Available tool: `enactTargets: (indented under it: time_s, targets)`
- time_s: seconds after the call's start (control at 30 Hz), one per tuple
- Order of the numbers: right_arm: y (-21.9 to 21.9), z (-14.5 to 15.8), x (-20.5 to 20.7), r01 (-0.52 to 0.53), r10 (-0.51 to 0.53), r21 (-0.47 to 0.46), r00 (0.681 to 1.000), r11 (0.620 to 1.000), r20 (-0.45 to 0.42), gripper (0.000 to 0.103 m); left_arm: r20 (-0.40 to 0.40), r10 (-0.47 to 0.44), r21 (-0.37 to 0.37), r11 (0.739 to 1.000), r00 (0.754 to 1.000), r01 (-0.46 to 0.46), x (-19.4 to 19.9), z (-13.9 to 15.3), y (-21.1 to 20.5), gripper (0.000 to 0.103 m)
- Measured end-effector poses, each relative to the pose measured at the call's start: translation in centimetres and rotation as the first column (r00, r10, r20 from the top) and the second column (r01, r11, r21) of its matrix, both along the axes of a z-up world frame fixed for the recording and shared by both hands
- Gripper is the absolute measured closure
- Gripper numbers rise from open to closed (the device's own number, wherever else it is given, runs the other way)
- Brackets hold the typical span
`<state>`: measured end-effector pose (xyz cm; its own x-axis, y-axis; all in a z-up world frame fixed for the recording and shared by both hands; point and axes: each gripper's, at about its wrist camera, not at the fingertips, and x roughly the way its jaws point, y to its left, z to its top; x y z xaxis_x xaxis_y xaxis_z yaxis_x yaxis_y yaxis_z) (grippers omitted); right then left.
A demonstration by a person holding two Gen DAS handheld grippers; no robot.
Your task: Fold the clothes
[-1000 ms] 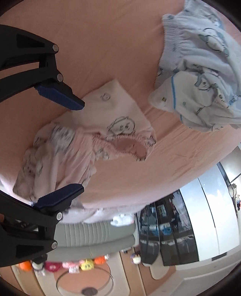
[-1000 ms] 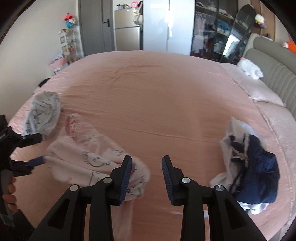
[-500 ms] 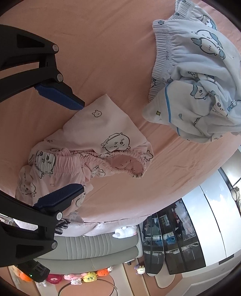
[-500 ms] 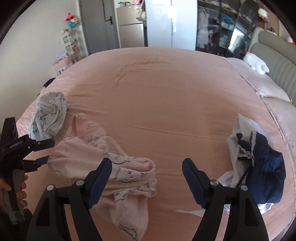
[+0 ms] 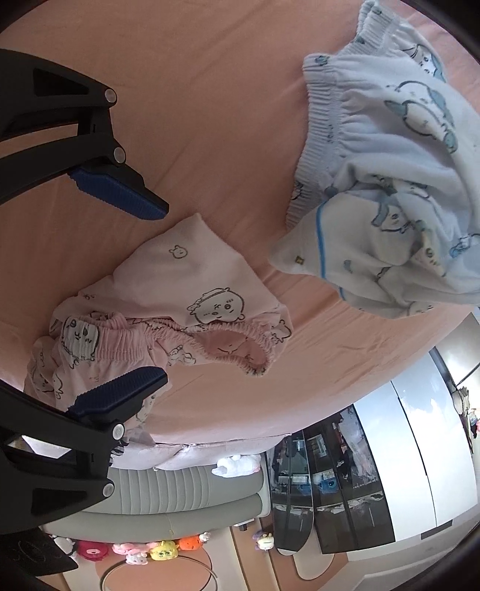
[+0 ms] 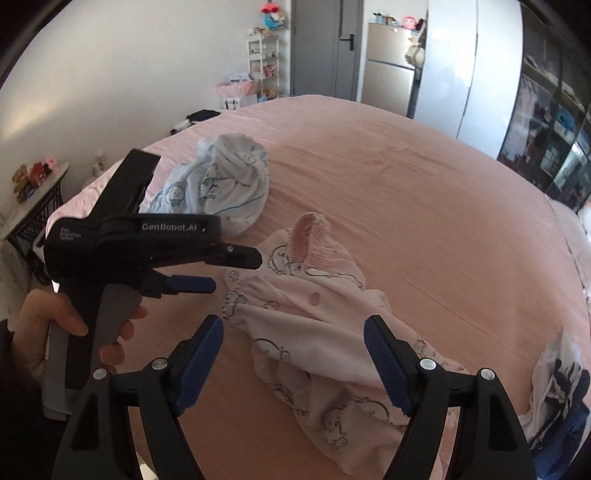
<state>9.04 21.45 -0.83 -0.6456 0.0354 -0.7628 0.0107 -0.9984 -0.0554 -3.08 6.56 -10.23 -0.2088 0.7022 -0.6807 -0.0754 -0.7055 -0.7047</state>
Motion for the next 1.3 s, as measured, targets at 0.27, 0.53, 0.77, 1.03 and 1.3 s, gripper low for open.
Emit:
enactTargets:
  time_s: [0.27,0.53,0.77,1.03,1.3]
  targets:
    - [-4.8,-2.0,-1.9,-0.121,0.129,0.256,0.992,0.959,-0.015,0.025,-0.006,0.043,0.039,0.998,0.999,-0.042,-1.1,0.4,-1.8,0.022]
    - [-8.2,-6.5,-3.5,-0.273,0.277,0.586,0.957,0.763,0.085,0.025,-0.007,0.058,0.01,0.998,0.998,-0.058,-1.6,0.3,-2.4,0.022]
    - [-6.9,-6.7,-4.0,-0.275,0.263,0.584,0.959,0.764,0.107,0.077,-0.022,0.014,0.009,1.0,1.0,-0.013,-2.0,0.7,-1.2,0.022]
    - [-2.5,-4.0,-2.5,-0.152,0.138,0.548,0.988,0.823,0.067,0.078,-0.118,-0.104,-0.136,0.987,0.988,0.087,-2.5,1.5,2.2,0.022]
    - [3.4,-2.8,-0.5,0.003,-0.039,0.53,0.998,0.848,0.058,0.078,-0.224,-0.328,-0.39,0.893,0.918,0.224,-1.6,1.0,7.6,0.022]
